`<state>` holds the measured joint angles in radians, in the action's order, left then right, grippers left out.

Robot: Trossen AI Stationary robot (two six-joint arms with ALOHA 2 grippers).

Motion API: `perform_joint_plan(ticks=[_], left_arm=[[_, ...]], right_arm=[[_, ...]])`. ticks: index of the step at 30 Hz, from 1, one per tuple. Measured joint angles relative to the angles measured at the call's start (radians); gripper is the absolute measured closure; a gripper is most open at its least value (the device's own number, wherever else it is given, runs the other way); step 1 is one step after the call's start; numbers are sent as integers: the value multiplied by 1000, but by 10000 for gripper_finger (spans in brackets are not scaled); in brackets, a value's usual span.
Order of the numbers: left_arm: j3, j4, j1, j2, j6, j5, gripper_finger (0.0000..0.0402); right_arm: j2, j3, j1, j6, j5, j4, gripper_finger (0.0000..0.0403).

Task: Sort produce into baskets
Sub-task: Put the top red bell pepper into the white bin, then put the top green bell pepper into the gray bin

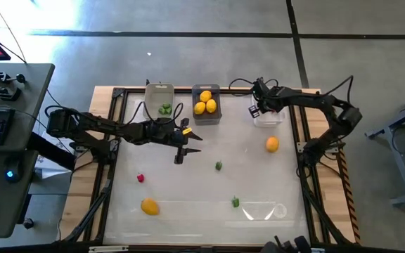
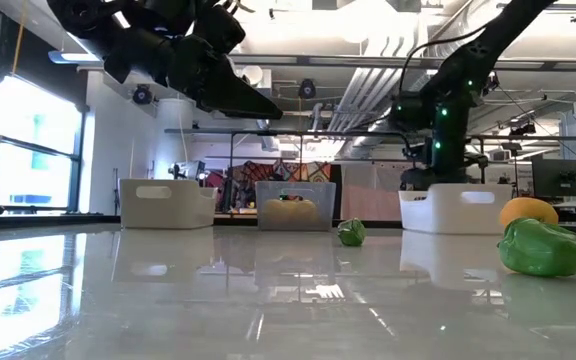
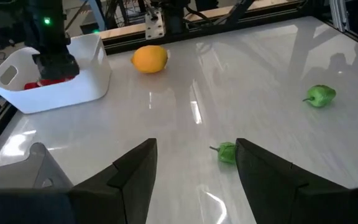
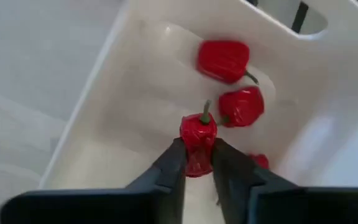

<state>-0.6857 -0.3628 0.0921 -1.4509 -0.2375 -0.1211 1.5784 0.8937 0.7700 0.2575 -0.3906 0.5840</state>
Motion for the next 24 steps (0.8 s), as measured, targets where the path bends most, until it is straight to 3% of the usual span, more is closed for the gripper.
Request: perform_joint_plan(ticks=[4, 8, 11, 16, 24], left_arm=[[0, 0, 0, 0, 0, 1, 198], [2, -3, 2, 0, 0, 69, 199], [59, -104, 6, 0, 1, 75, 207], [187, -340, 10, 3, 19, 81, 233], [249, -334, -38, 15, 60, 81, 280]], right_arm=[[-1, 50, -11, 0, -23, 77, 271], [-1, 109, -54, -11, -24, 163, 210], [-1, 147, -108, -11, -24, 220, 185], [-33, 178, -231, -3, -24, 217, 182], [-87, 149, -507, 31, -26, 86, 243]])
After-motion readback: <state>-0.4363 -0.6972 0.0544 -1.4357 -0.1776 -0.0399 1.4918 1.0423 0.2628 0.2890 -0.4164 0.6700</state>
